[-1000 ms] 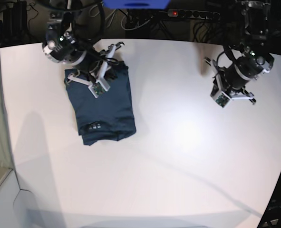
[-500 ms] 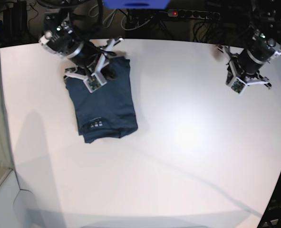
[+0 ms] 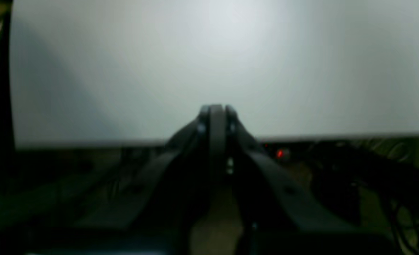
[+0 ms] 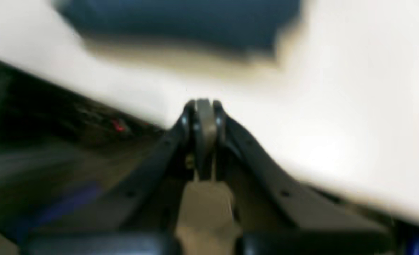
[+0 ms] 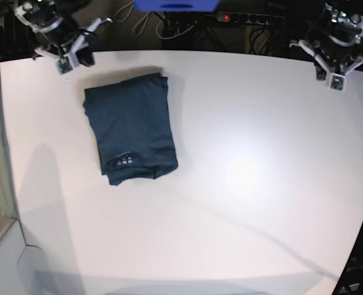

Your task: Layout the t-shirt on the table in an organized manner, then fold the t-shirt properly

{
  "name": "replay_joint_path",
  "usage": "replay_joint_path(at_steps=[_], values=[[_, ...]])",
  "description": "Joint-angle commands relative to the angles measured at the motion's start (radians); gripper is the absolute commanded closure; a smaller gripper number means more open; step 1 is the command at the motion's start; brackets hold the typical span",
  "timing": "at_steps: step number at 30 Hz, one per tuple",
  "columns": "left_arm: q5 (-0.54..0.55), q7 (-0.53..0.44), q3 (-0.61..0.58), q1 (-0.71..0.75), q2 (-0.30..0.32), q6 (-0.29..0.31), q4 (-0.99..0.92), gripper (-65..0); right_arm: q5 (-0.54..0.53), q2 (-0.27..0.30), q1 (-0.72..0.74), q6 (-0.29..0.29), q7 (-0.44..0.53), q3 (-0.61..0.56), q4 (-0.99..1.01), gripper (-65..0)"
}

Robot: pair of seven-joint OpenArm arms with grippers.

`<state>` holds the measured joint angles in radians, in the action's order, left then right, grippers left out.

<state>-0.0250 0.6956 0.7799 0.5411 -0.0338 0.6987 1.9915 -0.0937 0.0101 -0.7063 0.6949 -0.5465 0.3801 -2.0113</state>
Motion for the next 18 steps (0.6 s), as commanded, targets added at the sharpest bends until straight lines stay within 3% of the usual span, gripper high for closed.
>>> replay_joint_path(at_steps=[1,7,10,18], values=[[0.017,-0.026,0.006,0.027,-0.001,-0.001,0.015,-0.1,-0.019,0.026,-0.051,0.003,0.035,0.020,-0.003,0.0],[-0.092,-0.038,-0.033,0.182,-0.001,-0.001,-0.071,-0.1,-0.019,0.049,-0.132,0.003,0.176,0.171,0.200,0.0],[-0.138,-0.055,-0.058,0.218,0.002,-0.001,-0.202,-0.1,-0.019,0.097,-0.132,0.003,0.285,0.211,0.384,0.0],[-0.198,-0.500,-0.061,0.222,0.008,-0.001,-0.808,-0.1,-0.015,0.255,-0.040,0.003,0.670,0.168,1.045,0.0]])
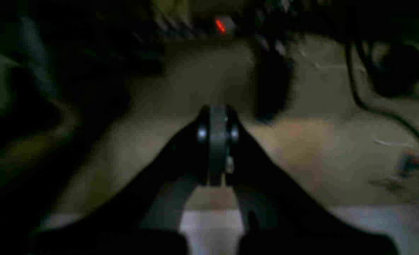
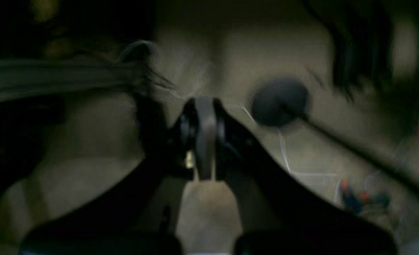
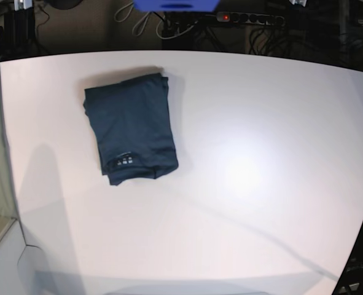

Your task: Layout the t-shirt on the table in an organized manner, then fold the t-shirt properly

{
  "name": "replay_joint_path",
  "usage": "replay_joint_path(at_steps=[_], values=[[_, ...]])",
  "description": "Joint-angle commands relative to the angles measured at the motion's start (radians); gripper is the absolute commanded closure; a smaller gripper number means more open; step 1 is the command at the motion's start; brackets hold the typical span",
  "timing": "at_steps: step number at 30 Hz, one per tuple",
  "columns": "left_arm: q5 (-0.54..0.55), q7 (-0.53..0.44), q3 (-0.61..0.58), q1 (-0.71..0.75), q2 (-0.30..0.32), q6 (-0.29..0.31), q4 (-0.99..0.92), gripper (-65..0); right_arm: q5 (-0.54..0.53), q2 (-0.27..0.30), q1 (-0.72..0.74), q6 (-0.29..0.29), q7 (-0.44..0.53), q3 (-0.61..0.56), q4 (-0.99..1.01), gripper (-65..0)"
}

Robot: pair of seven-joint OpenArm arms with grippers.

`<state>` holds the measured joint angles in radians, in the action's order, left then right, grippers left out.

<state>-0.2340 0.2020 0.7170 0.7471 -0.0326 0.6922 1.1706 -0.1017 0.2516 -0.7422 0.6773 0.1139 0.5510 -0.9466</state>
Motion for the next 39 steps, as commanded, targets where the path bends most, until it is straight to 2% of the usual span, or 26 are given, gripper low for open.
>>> replay_joint_path(at_steps=[1,5,10,14,19,22,23,26,28,29,31,36,37,39], values=[[0.011,-0.052,0.000,-0.002,0.024,0.006,-0.068,-0.1,-0.005,0.032,0.019,0.021,0.050,-0.029,0.057,0.0],[0.017,-0.189,-0.020,-0.093,0.089,0.006,-0.400,-0.1,-0.005,0.082,0.103,0.021,0.140,-0.148,0.283,0.0],[0.011,-0.355,-0.130,-0.203,0.168,0.006,-0.716,0.0,-0.005,0.085,0.146,0.021,0.189,-0.170,0.369,0.0],[0.011,-0.378,-0.198,-0.275,0.194,0.006,-0.854,0.0,-0.002,0.050,0.141,0.021,0.189,-0.174,0.370,0.0],[0.011,-0.379,-0.204,-0.304,0.194,0.006,-0.880,0.0,0.086,0.045,0.186,0.021,0.198,-0.220,0.436,0.0],[0.009,-0.378,-0.210,-0.309,0.185,0.006,-0.884,0.0,0.093,0.045,0.246,0.021,0.200,-0.222,0.530,0.0],[0.009,-0.375,-0.225,-0.312,0.184,-0.033,-0.884,0.0,0.093,0.045,0.263,0.021,0.212,-0.223,0.561,0.0],[0.017,-0.373,-0.303,-0.344,0.184,-0.242,-0.914,0.0,0.095,0.042,0.303,0.021,0.298,-0.223,0.662,0.0],[0.018,-0.379,-0.348,-0.377,0.184,-0.342,-0.969,0.0,0.104,0.028,0.324,0.021,0.358,-0.253,0.720,0.0],[0.018,-0.379,-0.368,-0.395,0.182,-0.377,-0.996,0.0,0.116,0.024,0.333,-0.015,0.378,-0.280,0.743,0.0],[0.020,-0.381,-0.386,-0.420,0.164,-0.400,-1.024,0.0,0.152,0.013,0.346,-0.143,0.398,-0.335,0.771,0.0],[0.020,-0.375,-0.385,-0.472,0.124,-0.415,-1.036,0.0,0.241,-0.048,0.367,-0.519,0.393,-0.435,0.779,0.0],[0.020,-0.373,-0.385,-0.479,0.116,-0.415,-1.036,0.0,0.248,-0.059,0.381,-0.572,0.392,-0.447,0.780,0.0],[0.020,-0.373,-0.385,-0.487,0.110,-0.437,-1.038,0.0,0.250,-0.064,0.392,-0.634,0.379,-0.464,0.782,0.0]])
